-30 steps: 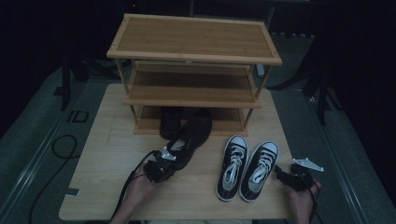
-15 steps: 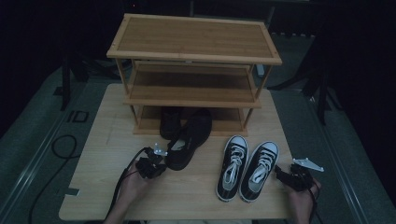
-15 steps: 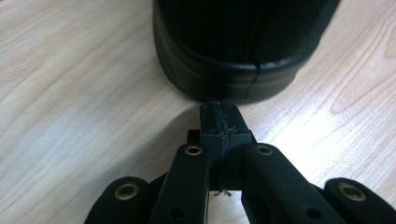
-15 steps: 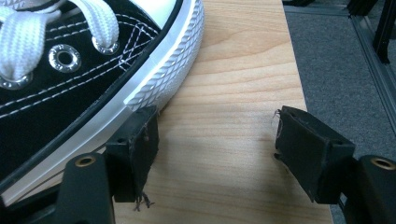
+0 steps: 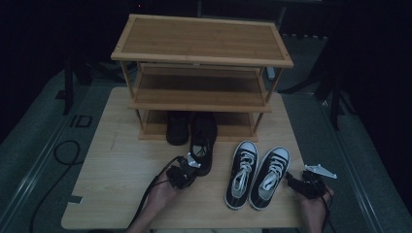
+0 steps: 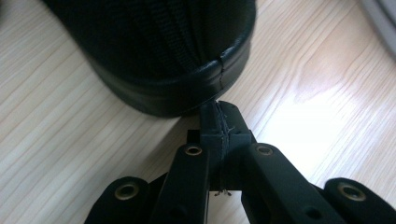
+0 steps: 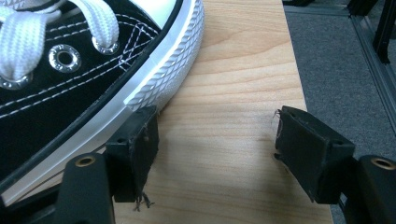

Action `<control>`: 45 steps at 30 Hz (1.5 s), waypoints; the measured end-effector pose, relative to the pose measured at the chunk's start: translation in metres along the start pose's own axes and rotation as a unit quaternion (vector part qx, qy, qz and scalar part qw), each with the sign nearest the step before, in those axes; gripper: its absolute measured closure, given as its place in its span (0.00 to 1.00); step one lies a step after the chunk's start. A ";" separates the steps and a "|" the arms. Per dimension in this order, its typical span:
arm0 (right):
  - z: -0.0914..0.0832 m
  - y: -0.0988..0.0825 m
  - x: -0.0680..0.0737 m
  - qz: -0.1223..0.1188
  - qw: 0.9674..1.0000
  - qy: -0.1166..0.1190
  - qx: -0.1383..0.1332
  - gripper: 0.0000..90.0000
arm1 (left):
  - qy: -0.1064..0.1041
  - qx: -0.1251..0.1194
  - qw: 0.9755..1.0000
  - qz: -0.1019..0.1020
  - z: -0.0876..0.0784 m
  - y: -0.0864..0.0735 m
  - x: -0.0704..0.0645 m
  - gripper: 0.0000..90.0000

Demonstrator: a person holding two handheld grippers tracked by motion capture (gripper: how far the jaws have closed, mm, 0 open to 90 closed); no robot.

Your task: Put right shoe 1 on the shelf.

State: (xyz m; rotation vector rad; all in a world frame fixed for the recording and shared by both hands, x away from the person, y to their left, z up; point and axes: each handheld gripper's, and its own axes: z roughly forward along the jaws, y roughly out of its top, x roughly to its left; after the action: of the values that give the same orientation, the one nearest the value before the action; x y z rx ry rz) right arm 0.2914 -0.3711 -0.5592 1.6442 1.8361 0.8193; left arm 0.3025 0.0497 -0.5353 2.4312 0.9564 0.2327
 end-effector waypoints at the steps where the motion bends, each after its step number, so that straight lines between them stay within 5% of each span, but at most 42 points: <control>1: 0.000 0.000 0.000 0.000 1.000 0.000 0.000 0.33 | 0.001 0.000 1.000 0.004 0.002 0.003 -0.002 1.00; 7: 0.000 0.000 0.000 0.000 1.000 0.000 0.000 0.33 | 0.001 -0.004 1.000 0.010 0.007 0.013 -0.011 1.00; 9: 0.000 0.000 0.000 0.000 1.000 0.000 0.000 0.33 | -0.005 -0.005 0.999 0.037 0.006 0.019 -0.023 1.00; 13: 0.000 0.000 0.000 0.000 1.000 0.000 0.000 0.33 | 0.009 -0.004 0.999 0.050 0.011 0.026 -0.027 1.00; 27: 0.000 0.000 0.000 0.000 1.000 0.000 0.000 0.33 | 0.042 -0.013 0.998 0.045 0.012 0.039 -0.021 1.00; 37: 0.000 0.000 0.000 0.000 1.000 0.000 0.000 0.33 | 0.067 -0.036 0.997 0.009 0.006 0.052 0.005 1.00; 39: 0.000 0.000 0.000 0.000 1.000 0.000 0.000 0.33 | 0.062 -0.035 0.997 0.010 0.007 0.055 0.006 1.00; 41: 0.000 0.000 0.000 0.000 1.000 0.000 0.000 0.33 | 0.080 -0.034 0.996 0.016 0.008 0.058 0.005 1.00; 45: 0.000 0.000 0.000 0.000 1.000 0.000 0.000 0.33 | 0.079 -0.041 0.996 -0.005 0.010 0.062 0.012 1.00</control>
State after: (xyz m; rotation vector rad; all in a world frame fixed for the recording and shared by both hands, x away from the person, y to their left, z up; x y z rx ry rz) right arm 0.2914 -0.3712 -0.5593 1.6445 1.8356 0.8211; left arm 0.3511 0.0148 -0.5122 2.3603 1.0056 0.4576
